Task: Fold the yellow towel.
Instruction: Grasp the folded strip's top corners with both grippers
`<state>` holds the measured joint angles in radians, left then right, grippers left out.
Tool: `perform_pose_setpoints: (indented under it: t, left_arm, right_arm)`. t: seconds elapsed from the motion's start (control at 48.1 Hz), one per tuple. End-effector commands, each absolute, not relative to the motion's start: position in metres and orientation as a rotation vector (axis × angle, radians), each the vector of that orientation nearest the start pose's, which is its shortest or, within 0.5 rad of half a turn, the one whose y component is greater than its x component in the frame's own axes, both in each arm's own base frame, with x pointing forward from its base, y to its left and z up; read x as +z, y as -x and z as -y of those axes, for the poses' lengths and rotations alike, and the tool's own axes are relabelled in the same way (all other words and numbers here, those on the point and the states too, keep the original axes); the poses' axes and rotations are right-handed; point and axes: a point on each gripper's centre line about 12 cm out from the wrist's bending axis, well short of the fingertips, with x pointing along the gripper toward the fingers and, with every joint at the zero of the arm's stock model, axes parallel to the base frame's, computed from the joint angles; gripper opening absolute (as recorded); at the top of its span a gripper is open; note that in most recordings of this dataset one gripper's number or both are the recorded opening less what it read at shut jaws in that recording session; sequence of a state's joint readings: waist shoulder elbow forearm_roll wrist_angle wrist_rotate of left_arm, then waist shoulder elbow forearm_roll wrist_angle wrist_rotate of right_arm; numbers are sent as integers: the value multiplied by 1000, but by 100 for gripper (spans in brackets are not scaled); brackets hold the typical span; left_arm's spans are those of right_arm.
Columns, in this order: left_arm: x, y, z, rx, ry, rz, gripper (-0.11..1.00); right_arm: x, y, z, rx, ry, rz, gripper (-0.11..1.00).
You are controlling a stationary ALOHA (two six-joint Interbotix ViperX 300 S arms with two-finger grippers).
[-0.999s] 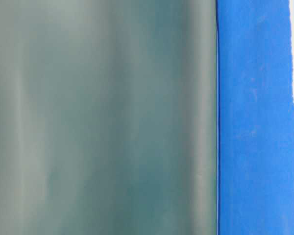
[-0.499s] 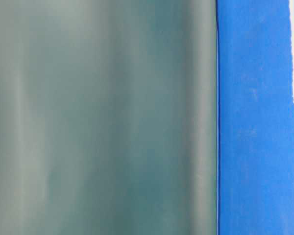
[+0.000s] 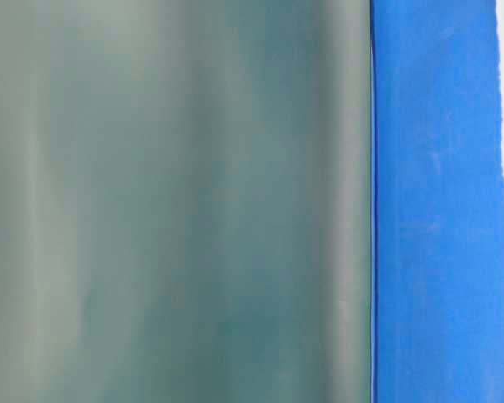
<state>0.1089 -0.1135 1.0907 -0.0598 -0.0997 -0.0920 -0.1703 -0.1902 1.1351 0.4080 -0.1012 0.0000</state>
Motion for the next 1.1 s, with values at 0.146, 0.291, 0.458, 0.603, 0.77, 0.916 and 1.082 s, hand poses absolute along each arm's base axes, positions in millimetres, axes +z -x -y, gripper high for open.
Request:
perform_pose_setpoints:
  t: [0.146,0.291,0.458,0.603,0.77,0.916,1.082]
  left_arm:
    - [92,-272,-30,171,187,-911,63]
    - [90,-272,-29,173,197,-964,63]
    - [90,-276,-29,169,197,-1029,54]
    - [90,-282,-21,145,189,-1089,20]
    - [96,-289,-15,120,171,-1096,2]
    - [100,-288,-15,121,171,-1090,2]
    - [117,-289,-15,115,167,-1055,2]
  right_arm:
    - [95,-260,50,-370,-431,-827,78]
    - [94,-261,49,-364,-433,-844,76]
    - [92,-260,46,-347,-417,-869,65]
    - [91,-259,43,-326,-401,-888,30]
    - [92,-259,41,-318,-399,-895,5]
    - [97,-261,41,-313,-399,-875,5]
    - [115,-262,40,-300,-404,-824,5]
